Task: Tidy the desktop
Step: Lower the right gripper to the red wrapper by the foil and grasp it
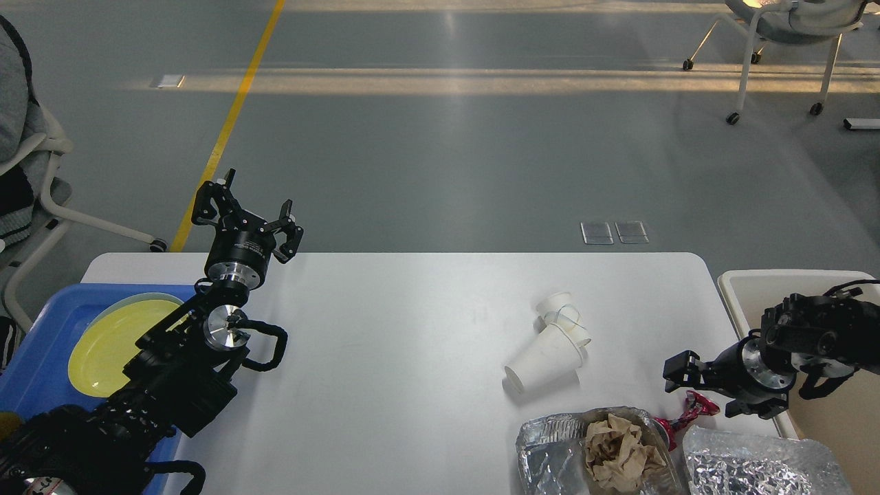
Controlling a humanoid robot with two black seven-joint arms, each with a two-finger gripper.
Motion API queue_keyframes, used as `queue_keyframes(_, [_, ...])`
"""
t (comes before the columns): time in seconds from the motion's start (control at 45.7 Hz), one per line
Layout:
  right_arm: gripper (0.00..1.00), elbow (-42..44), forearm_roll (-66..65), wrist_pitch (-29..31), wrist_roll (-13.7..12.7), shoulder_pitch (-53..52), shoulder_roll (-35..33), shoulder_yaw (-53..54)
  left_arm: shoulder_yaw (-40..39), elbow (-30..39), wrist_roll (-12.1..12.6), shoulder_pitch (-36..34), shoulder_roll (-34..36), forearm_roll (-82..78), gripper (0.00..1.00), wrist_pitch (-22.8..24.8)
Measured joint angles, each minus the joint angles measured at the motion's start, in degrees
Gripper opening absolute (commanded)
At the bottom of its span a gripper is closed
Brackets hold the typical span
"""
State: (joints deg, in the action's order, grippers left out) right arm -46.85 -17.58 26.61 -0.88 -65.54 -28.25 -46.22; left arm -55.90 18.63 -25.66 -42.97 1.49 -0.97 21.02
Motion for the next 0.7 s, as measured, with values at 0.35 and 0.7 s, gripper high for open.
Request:
queue_keyframes(0.35, [0.98, 5.3, 0.4, -4.5, -0.7, 5.2, 2.9, 0.1, 0.0, 0.0, 0.0, 0.0, 0.0, 0.0, 1.00, 0.0])
queue_keyframes(0.7, [0.63, 7.7, 2.9, -6.1, -1.2, 7.2, 4.9, 0.1, 0.0, 0.0, 0.0, 0.0, 0.0, 0.0, 1.00, 0.0])
